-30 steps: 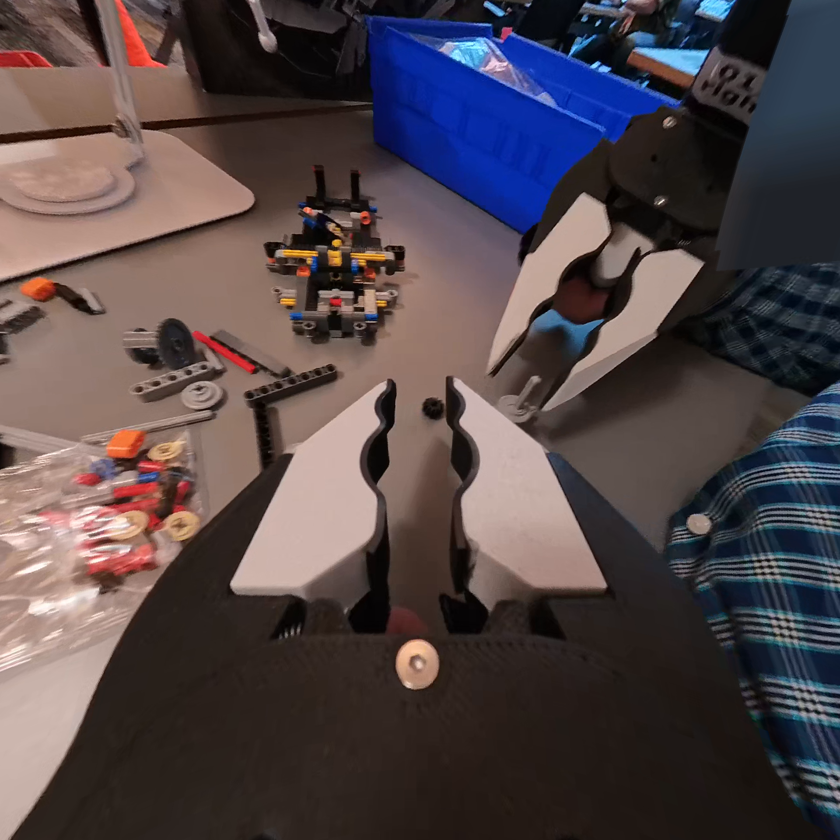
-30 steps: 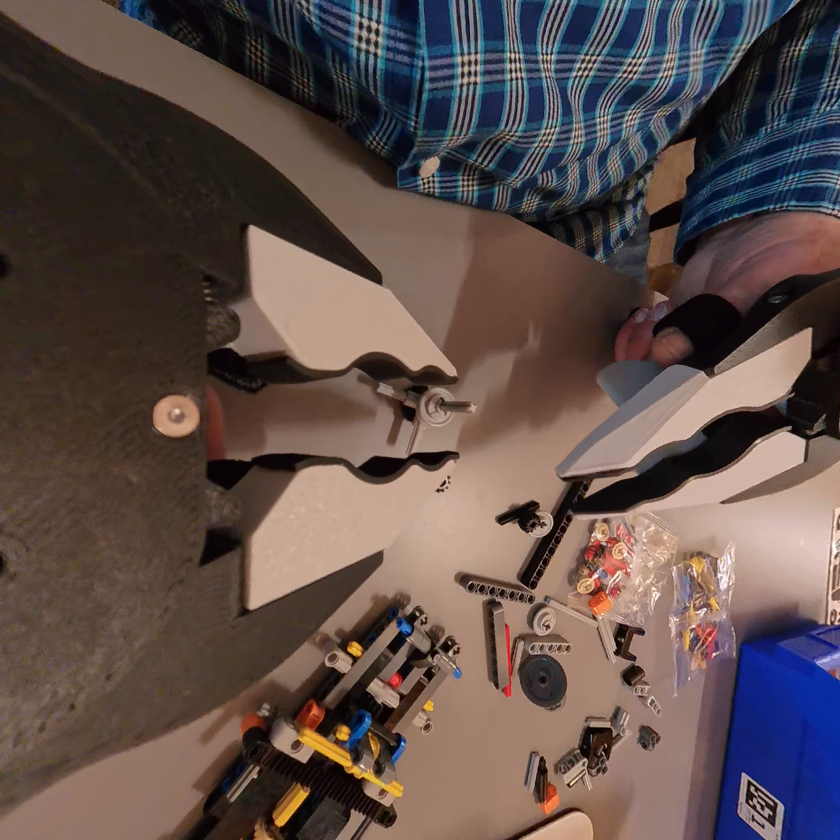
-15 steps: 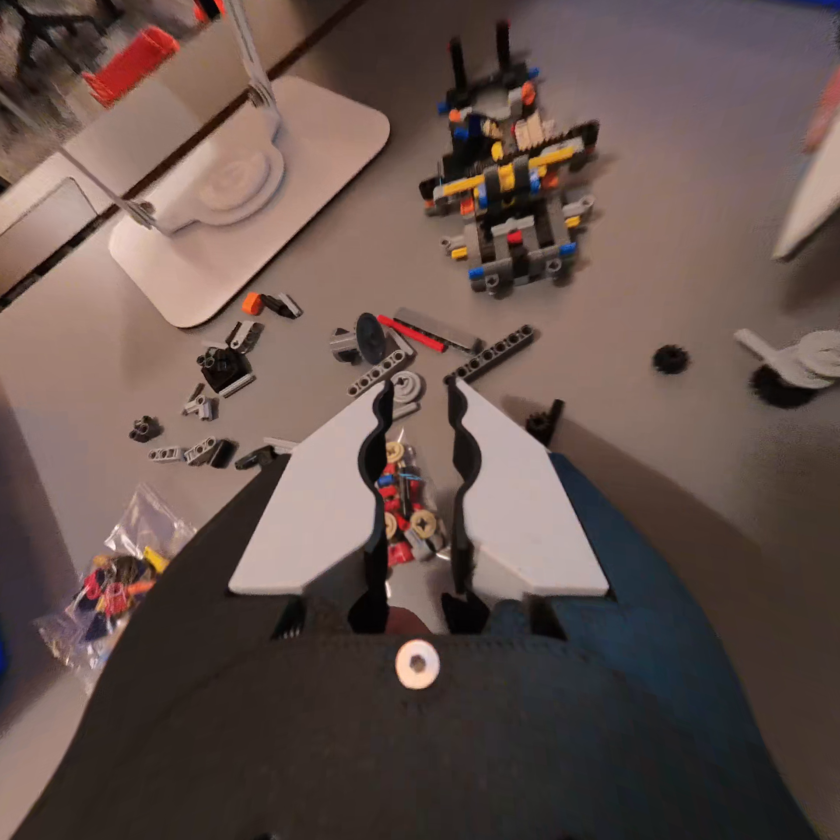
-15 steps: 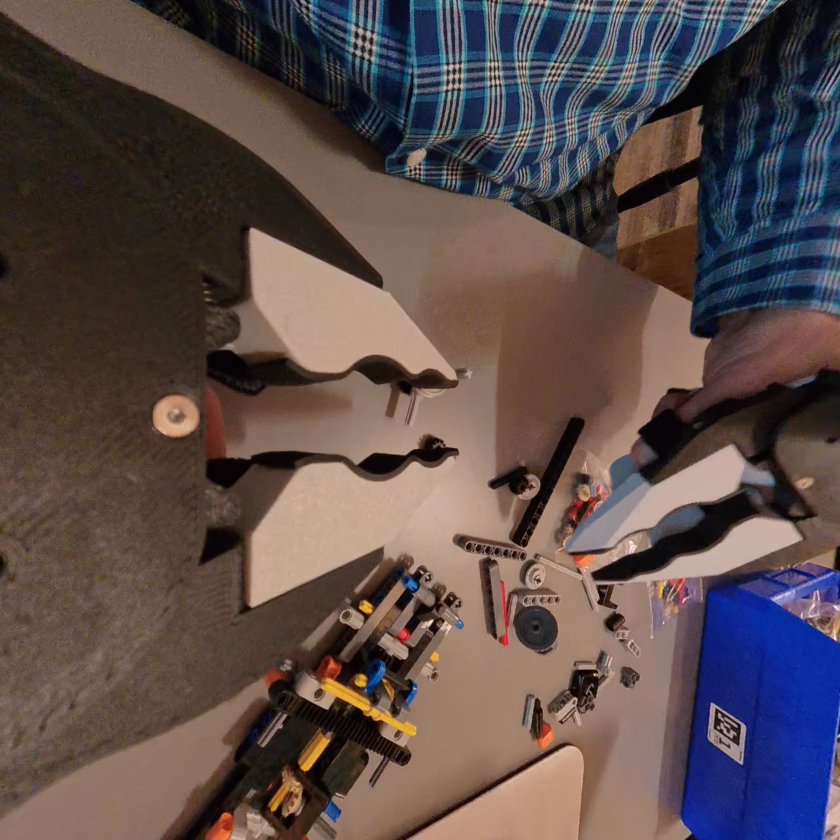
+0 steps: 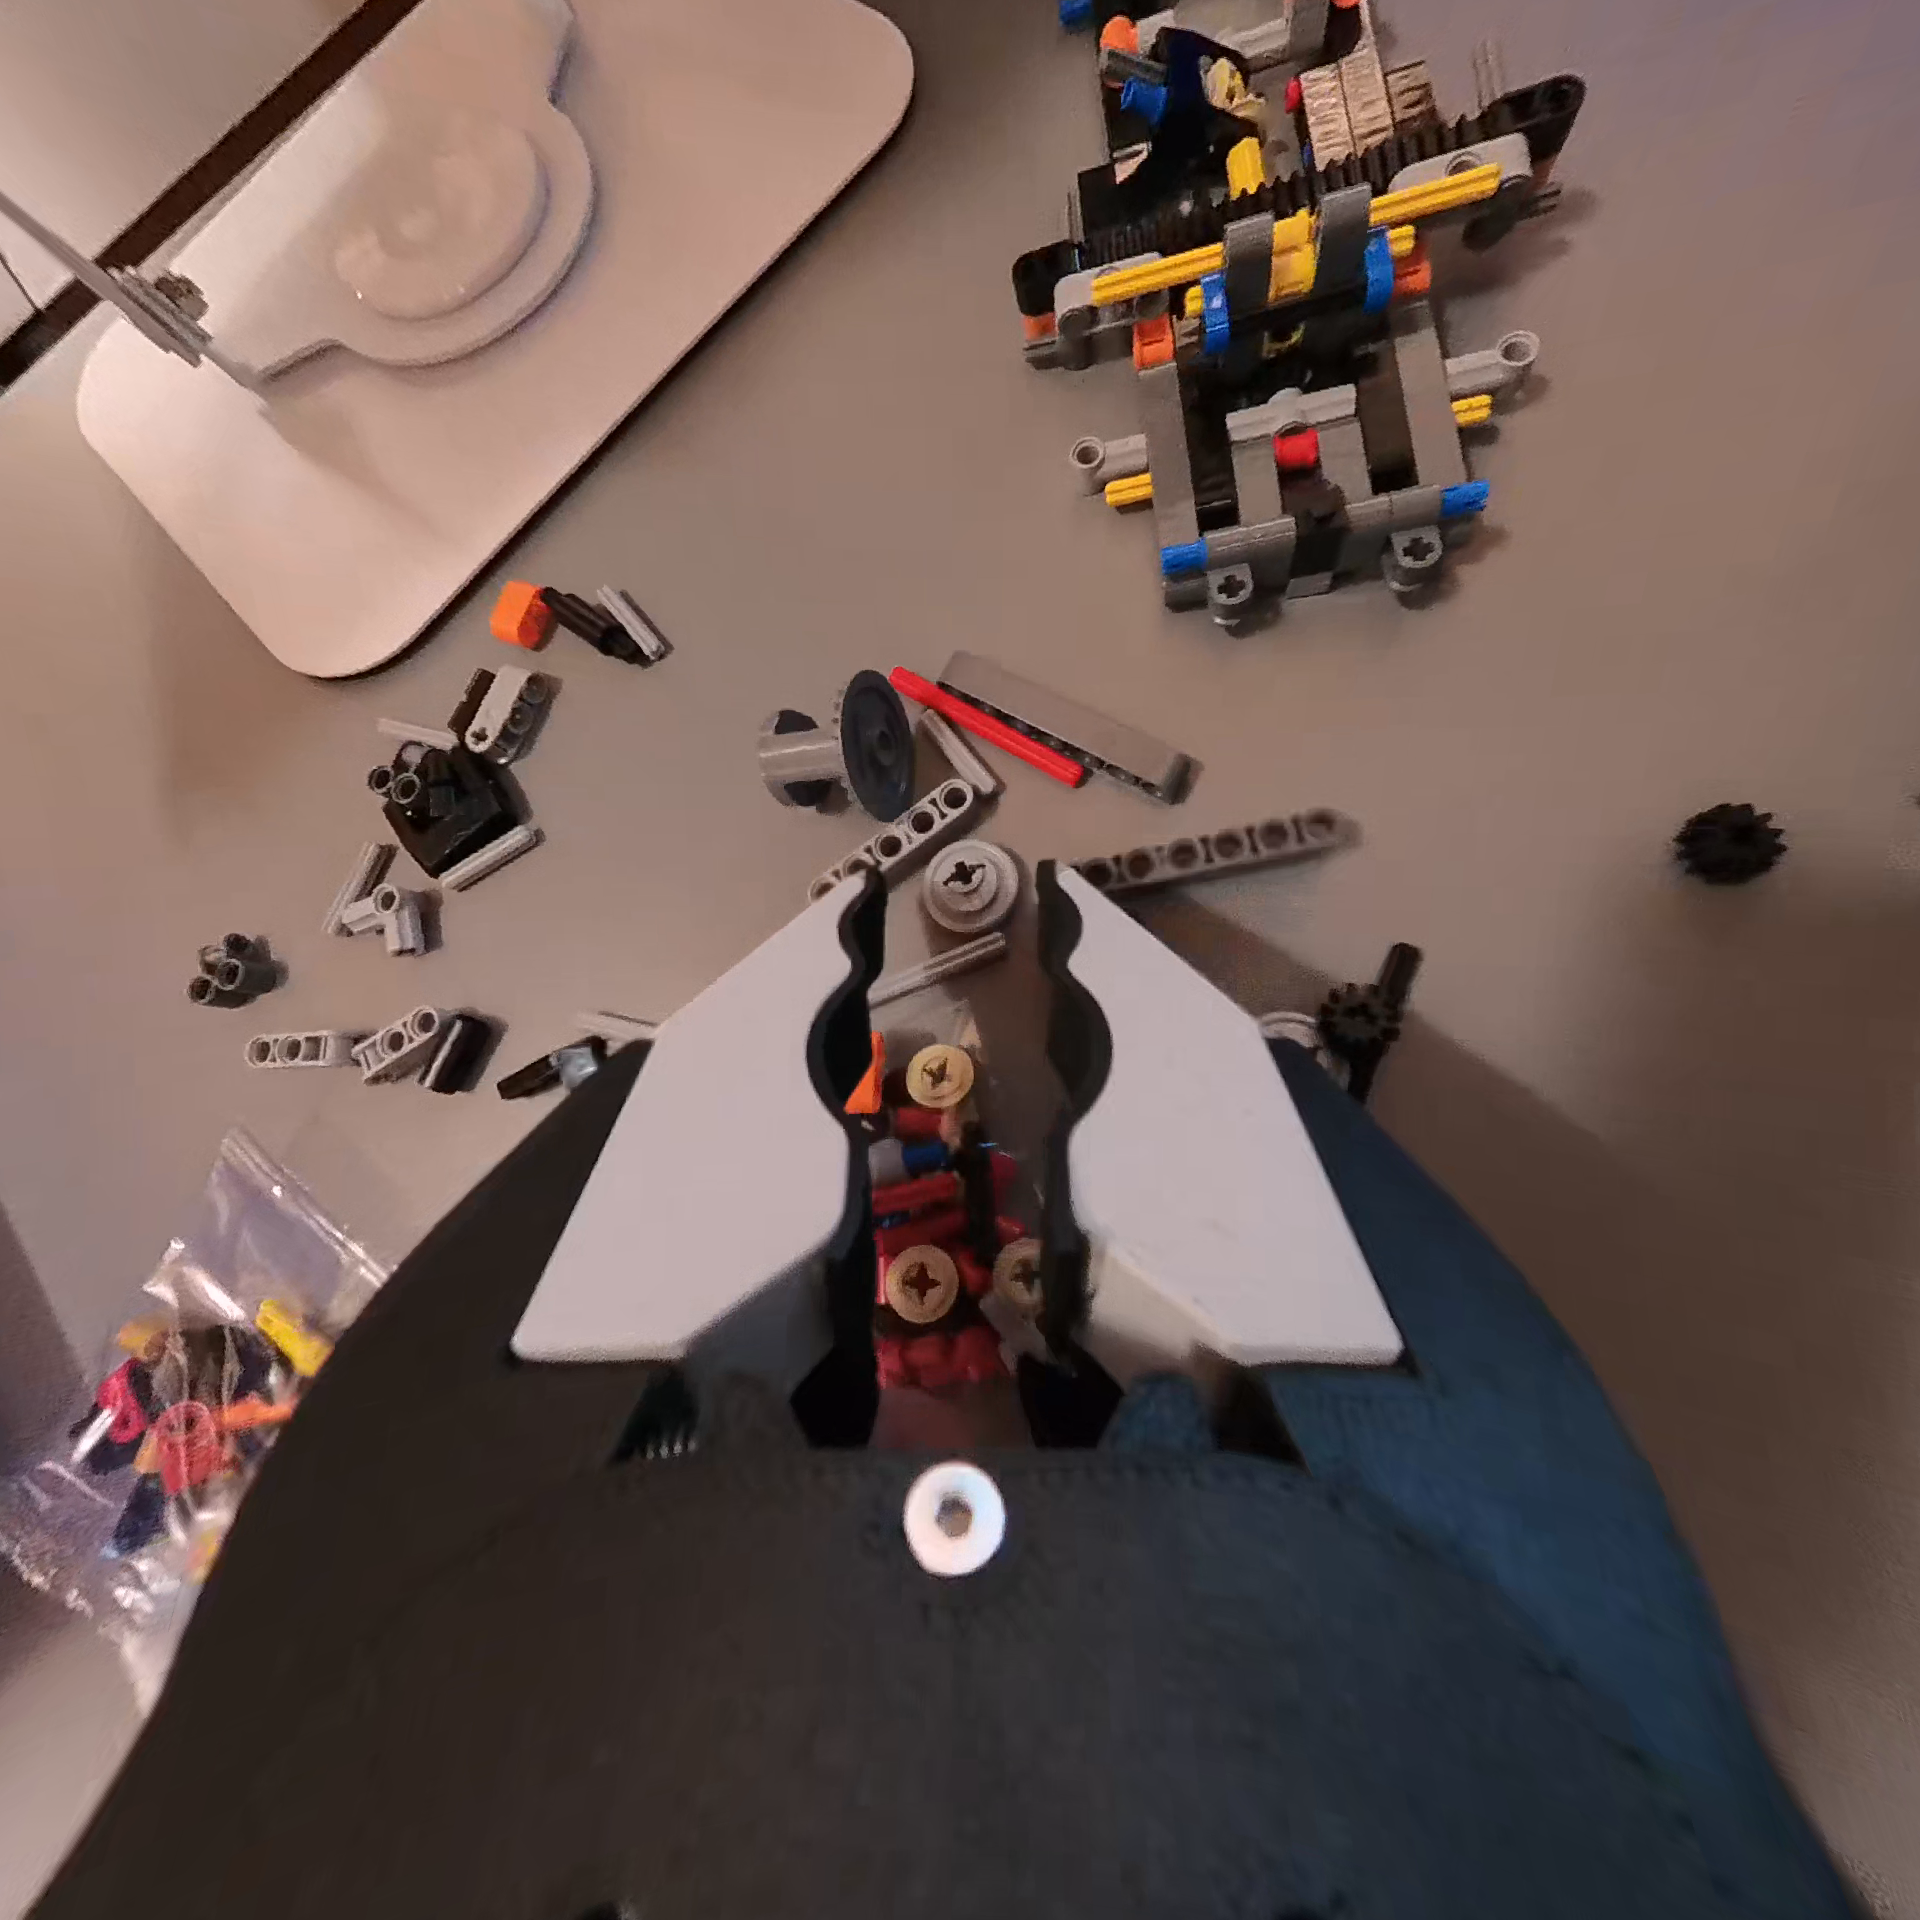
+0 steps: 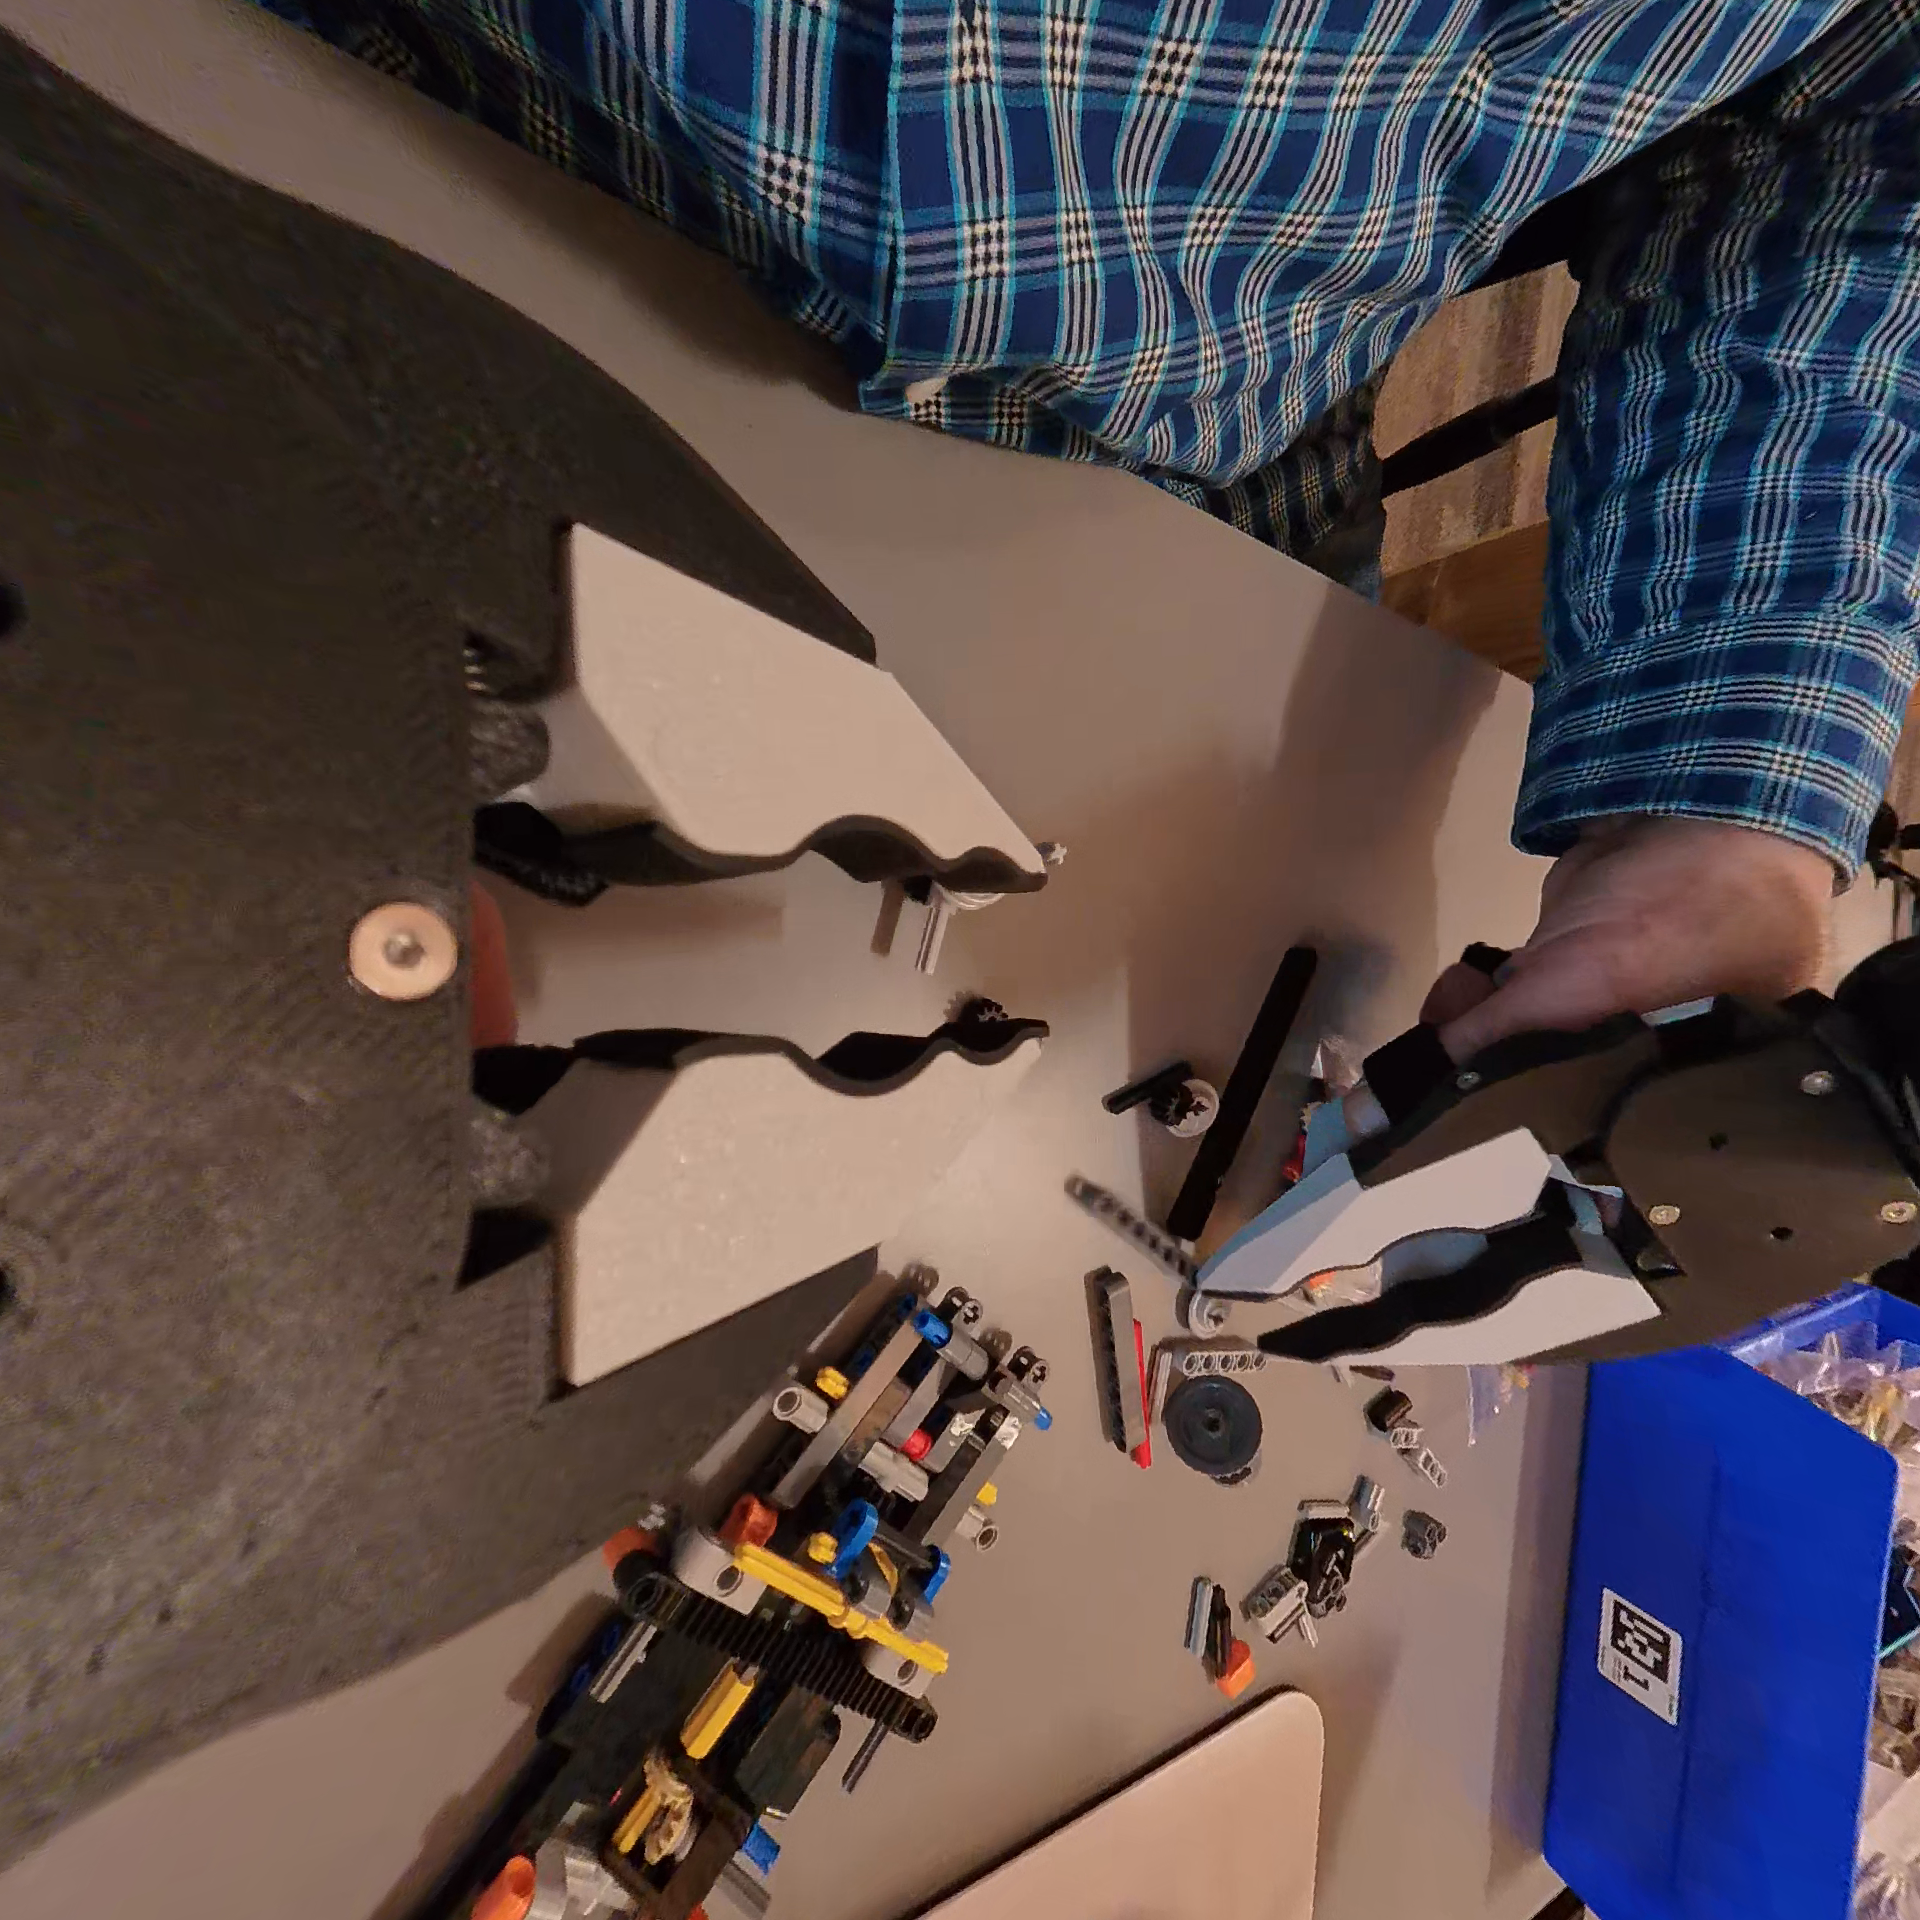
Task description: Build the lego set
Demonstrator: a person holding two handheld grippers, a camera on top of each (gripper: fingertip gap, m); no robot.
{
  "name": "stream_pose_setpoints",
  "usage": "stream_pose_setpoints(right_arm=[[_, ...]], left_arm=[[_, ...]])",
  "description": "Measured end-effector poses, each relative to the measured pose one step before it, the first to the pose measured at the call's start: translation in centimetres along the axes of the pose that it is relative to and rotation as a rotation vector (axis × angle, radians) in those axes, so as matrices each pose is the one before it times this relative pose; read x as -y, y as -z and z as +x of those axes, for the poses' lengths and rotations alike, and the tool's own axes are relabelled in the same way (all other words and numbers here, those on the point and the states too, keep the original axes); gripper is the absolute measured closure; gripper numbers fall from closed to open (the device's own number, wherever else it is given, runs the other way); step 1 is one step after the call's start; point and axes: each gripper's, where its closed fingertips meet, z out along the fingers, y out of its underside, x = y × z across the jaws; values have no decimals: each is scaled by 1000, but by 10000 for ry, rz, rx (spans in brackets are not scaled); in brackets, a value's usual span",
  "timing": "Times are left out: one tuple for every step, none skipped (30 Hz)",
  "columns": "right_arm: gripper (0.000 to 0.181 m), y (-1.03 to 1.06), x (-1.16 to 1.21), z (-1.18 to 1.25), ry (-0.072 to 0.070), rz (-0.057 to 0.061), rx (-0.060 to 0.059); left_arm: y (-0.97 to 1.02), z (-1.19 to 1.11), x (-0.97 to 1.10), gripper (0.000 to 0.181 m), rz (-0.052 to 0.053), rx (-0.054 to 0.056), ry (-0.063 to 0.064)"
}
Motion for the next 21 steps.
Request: stream_pose_setpoints(right_arm=[[159, 8, 21, 14, -16, 15, 1], [159, -14, 19, -10, -26, 13, 10], [159, -15, 4, -17, -21, 8, 17], [159, -31, -14, -6, -9, -6, 4], [159, -11, -27, 9, -2, -9, -6], [159, -4, -4, 15, -7, -5, -6], [159, 5, 25, 2, -7, 5, -4], [160, 13, 41, 2, -5, 13, -5], [160, 24, 51, -4, -6, 17, -2], [160, 32, 35, 6, -10, 17, 1], [160, 30, 25, 21, -2, 7, -5], [160, 24, 31, 8, 0, 9, -8], [160, 14, 25, 16, -9, 10, -3], [160, 4, 15, 14, -11, 6, -2], [160, -7, 18, -5, -6, 3, 3], [160, -9, 16, -41, 3, -1, 12], [160, -7, 12, -23, 12, -4, 3], [160, -10, 0, -14, 10, -6, -4], [160, -11, 8, 1, 6, -9, -7], [160, 8, 17, 5, 4, -2, -8], [160, 16, 0, 14, 2, -3, -10]], left_arm=[[-2, 66, -51, 155, 19, -99, 100], [-12, 95, -17, 156, 40, -142, 111], [-29, -102, 31, 157, 40, -91, 224], [-44, -261, 28, 158, 61, -12, 160], [-82, -78, -88, 158, -30, -71, 37], [-53, 42, 36, 159, 12, -107, 90], [-48, 91, 22, 160, -14, -112, 90], [-50, 163, 25, 162, 9, -127, 46], [-24, 190, 61, 163, 44, -164, 111], [0, 146, 26, 162, 51, -170, 174], [-12, 92, -98, 161, 10, -148, 121], [41, 85, -112, 158, -3, -117, 30], [104, 32, -40, 155, 27, -80, 60], [74, 4, -38, 152, 25, -60, 83], [2, 61, -31, 149, 35, -42, 36], [-37, 188, 68, 146, 82, -94, 54], [-39, 220, 81, 142, 64, -78, 28], [-11, 26, -27, 138, -39, 58, -96], [5, -181, -33, 133, -36, 170, -152], [61, -159, 50, 133, 33, 103, -78], [111, -86, 129, 133, 93, 9, 14]])
